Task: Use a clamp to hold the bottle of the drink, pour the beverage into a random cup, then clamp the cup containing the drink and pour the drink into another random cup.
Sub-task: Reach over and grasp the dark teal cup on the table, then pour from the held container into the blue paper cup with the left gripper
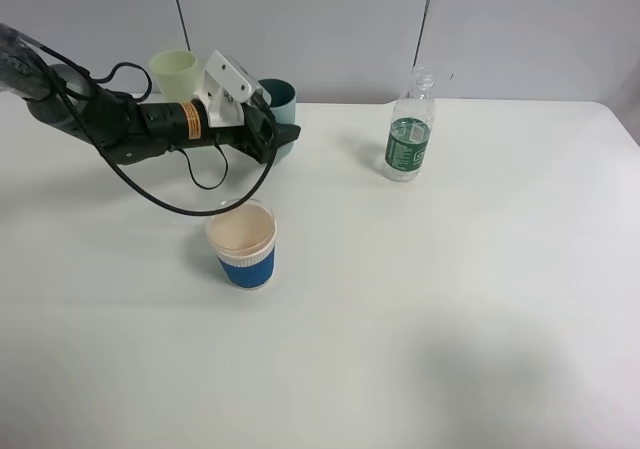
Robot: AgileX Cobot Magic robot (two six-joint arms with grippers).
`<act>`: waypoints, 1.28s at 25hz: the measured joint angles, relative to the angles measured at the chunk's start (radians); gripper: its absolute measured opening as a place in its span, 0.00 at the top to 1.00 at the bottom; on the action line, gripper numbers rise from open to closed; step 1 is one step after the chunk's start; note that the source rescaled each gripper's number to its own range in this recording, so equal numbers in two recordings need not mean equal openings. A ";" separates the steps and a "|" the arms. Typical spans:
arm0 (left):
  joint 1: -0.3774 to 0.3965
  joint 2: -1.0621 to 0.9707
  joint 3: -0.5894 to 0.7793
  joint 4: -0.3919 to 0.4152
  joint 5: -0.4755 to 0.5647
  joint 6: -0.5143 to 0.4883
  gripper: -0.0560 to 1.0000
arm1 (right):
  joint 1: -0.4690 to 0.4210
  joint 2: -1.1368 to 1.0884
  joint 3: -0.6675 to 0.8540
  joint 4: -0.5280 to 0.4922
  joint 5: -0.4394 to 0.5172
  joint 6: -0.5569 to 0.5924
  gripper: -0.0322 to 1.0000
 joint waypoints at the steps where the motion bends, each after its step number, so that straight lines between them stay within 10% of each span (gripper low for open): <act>1: 0.000 -0.017 0.001 -0.001 0.001 -0.013 0.93 | 0.000 0.000 0.000 0.000 0.000 0.000 0.18; 19: 0.000 -0.284 0.121 0.047 0.163 -0.137 0.93 | 0.000 0.000 0.000 0.000 0.000 0.000 0.18; 32: 0.000 -0.542 0.486 -0.580 0.230 0.279 0.93 | 0.000 0.000 0.000 0.000 0.000 0.000 0.18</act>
